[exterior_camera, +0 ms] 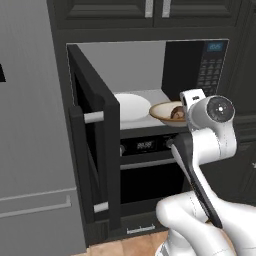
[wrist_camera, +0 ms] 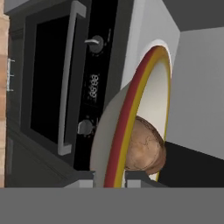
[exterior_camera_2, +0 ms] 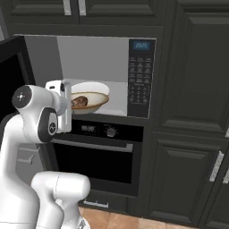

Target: Pick the potato from the sink and place it in the bowl. Then pick the bowl and place it in the microwave. Then close the microwave door and press the start button.

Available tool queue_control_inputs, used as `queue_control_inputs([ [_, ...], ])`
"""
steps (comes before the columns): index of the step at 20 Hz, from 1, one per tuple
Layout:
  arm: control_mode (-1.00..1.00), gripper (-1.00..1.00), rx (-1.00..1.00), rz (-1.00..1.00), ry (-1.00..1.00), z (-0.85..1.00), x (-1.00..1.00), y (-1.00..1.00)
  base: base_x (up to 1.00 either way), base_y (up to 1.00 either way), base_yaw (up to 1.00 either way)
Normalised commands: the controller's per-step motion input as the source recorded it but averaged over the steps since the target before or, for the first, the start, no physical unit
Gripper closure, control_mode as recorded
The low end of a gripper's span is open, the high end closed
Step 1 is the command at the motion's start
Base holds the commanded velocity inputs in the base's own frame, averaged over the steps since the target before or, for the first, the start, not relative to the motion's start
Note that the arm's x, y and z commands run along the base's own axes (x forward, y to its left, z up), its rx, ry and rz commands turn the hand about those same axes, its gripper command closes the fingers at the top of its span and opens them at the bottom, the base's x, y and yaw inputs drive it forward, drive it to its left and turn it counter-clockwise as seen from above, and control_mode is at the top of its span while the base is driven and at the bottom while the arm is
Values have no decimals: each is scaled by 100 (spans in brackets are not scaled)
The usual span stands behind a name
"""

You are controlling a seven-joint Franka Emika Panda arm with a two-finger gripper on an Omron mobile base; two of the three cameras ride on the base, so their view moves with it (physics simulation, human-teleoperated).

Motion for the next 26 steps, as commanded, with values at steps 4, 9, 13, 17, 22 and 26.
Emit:
queue_control_inputs([
  [4, -100, 100, 0, 21, 4, -7, 48, 16, 0, 0, 0],
  [9, -100, 100, 0, 37, 0, -9, 88, 12, 0, 0, 0],
  [13, -100, 100, 0, 27, 0, -7, 100, 10, 0, 0, 0],
  [17, -100, 100, -1, 14, 0, -13, 100, 33, 0, 0, 0],
  [22, -100, 100, -7, 3, 0, -7, 89, 24, 0, 0, 0],
  [26, -100, 100, -8, 0, 7, -13, 74, 3, 0, 0, 0],
])
